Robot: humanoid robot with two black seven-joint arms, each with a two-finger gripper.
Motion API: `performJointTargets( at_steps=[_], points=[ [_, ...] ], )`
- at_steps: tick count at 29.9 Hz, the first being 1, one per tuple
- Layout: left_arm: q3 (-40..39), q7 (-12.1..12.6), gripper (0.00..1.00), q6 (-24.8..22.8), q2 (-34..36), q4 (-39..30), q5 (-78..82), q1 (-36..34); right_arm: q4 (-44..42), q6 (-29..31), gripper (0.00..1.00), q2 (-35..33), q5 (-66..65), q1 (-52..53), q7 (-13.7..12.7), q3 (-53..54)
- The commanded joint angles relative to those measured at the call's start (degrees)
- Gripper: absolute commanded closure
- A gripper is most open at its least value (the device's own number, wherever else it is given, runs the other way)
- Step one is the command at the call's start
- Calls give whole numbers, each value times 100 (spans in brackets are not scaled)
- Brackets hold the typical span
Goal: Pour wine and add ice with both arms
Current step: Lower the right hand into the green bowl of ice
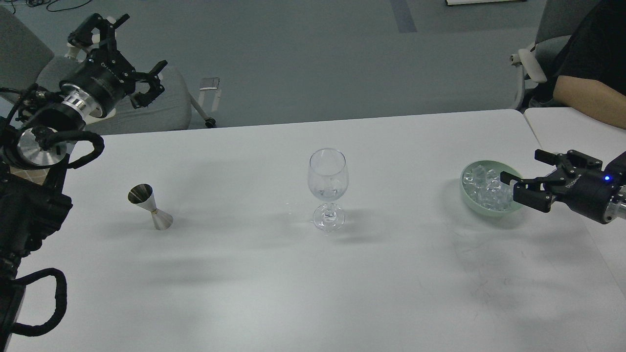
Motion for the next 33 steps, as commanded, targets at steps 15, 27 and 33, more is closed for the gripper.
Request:
performJointTargets(
  at_steps=[15, 27, 33],
  points=[
    [7, 0, 2, 0, -1, -4, -2, 11, -965, 55, 29, 829, -51, 236, 18, -321],
    [7, 0, 2, 0, 34, -13, -2, 11, -1255, 82, 30, 1013, -42, 509, 9, -577],
    [7, 0, 2, 0, 43, -13, -2, 11, -1255, 108, 34, 1022, -42, 570, 1, -814]
  ],
)
